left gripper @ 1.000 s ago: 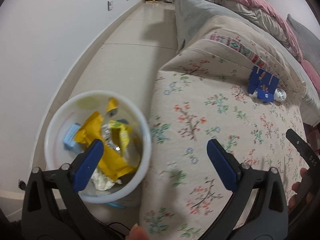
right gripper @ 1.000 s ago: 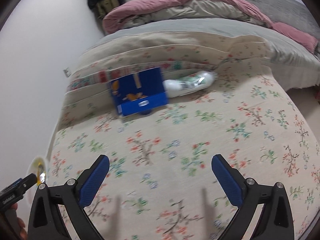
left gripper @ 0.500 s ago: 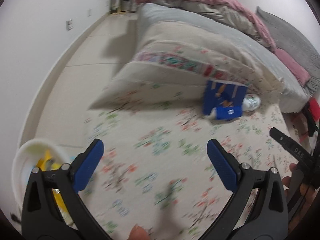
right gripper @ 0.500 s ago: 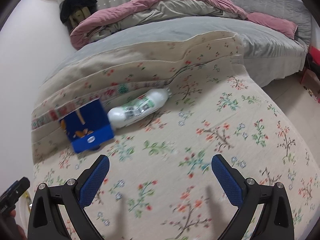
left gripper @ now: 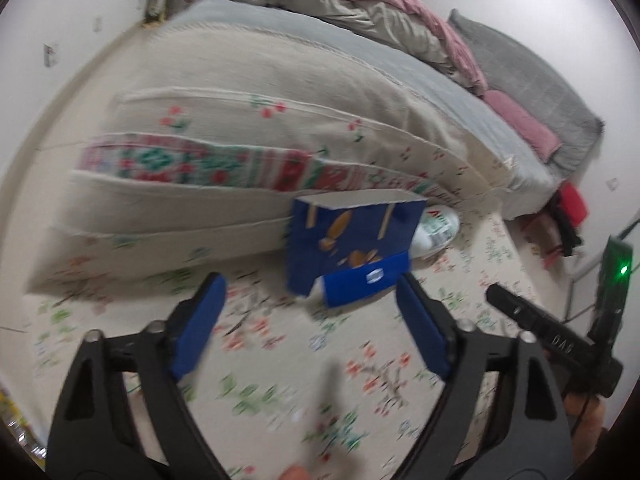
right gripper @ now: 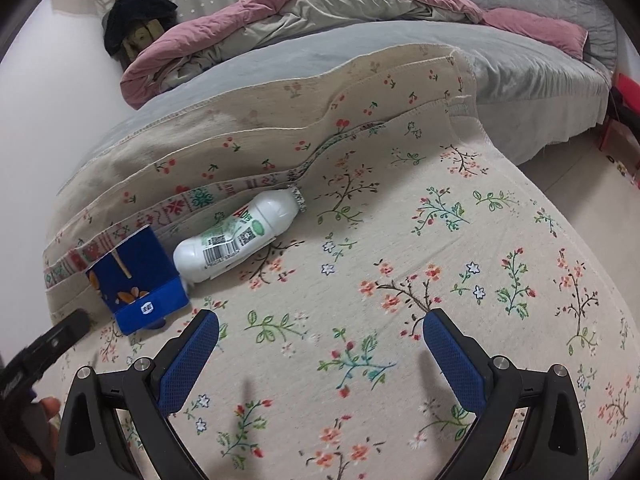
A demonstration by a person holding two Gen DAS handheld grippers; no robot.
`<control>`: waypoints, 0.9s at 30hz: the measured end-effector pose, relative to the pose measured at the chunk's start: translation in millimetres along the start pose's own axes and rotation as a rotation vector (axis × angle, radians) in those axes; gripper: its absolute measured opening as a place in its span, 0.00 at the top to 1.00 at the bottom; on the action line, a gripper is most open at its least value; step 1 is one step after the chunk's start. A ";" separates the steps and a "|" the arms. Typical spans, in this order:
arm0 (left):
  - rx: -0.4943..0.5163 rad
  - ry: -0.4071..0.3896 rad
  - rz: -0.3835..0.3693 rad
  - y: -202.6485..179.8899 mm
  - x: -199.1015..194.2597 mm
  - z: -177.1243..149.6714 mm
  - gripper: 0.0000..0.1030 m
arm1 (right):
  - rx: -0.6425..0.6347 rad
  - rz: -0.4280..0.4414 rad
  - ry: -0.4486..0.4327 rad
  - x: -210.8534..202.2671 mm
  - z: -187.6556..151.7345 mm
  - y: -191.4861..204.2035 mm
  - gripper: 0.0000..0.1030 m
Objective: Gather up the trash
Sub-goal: 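Move both grippers back over the bed toward the blue box and white bottle, then grasp the blue box with the left gripper while the right gripper grasps the white bottle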
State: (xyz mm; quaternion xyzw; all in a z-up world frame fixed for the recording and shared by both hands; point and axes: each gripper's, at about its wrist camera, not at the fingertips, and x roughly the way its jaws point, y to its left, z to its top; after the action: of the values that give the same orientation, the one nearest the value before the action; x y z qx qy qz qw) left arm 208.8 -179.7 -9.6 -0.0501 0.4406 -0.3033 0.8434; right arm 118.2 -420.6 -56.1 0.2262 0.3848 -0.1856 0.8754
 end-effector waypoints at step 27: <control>0.123 -0.026 -0.079 -11.5 -12.7 -11.1 0.77 | 0.028 0.037 0.031 16.7 13.7 -0.7 0.00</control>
State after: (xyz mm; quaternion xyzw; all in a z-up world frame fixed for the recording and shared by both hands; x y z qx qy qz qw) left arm 189.4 -179.9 -3.3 -0.0195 0.4078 -0.3623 0.8379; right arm 136.5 -431.0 -60.7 0.2485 0.3914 -0.1713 0.8693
